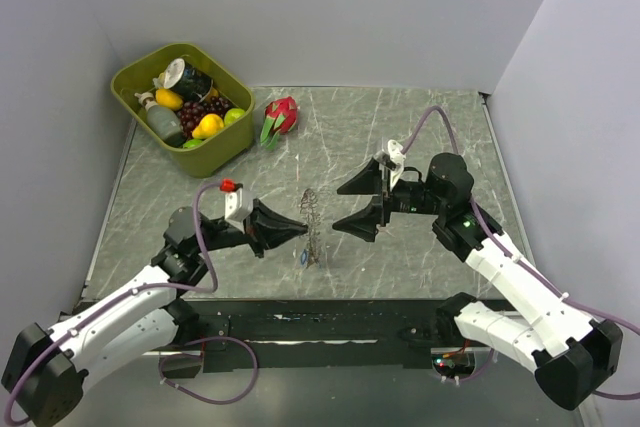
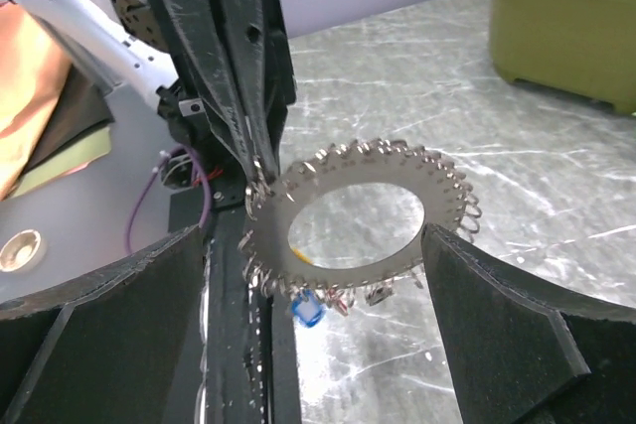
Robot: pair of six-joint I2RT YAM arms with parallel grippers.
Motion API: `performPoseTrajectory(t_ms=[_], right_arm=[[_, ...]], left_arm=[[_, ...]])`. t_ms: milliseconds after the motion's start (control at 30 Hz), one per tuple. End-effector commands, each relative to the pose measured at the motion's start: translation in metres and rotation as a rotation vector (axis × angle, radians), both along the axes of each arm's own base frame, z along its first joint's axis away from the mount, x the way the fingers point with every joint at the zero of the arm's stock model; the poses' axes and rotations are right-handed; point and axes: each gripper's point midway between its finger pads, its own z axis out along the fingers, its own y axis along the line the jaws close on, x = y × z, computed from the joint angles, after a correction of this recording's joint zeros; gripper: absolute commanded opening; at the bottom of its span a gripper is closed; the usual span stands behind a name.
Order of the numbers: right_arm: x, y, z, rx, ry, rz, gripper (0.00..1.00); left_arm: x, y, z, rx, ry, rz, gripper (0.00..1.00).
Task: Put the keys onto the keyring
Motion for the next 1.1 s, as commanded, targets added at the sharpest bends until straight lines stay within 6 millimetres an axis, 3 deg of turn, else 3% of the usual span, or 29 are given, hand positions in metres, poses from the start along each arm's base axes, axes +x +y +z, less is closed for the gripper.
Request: performPoseTrajectory(t_ms=[0, 367, 633, 800, 1067], right_arm=[[-0.003, 0.001, 0.011, 0.012, -0.048, 0.042, 0.97], [0.006, -0.001, 0.001, -0.016, -0.037, 0.000, 1.00], [0.009, -0.003, -0.003, -0.020, -0.030, -0.031, 1.00], [-0.010, 0.000, 0.005, 0.014, -0.040, 0.079, 0.99], [-0.043, 0.016, 0.027, 0.071, -0.045, 0.274, 0.86]], left_arm=[[-0.016, 0.008, 0.024, -0.058, -0.286, -0.022, 0.01], [-0.038, 0.015, 0.018, -0.035, -0.587, -0.026, 0.01], [-0.039, 0.014, 0.017, -0.095, -0.504, -0.016, 0.01], [-0.037, 0.018, 0.026, -0.215, -0.459, 0.020, 0.01], [-0.039, 0.019, 0.036, -0.290, -0.449, 0.010, 0.01]])
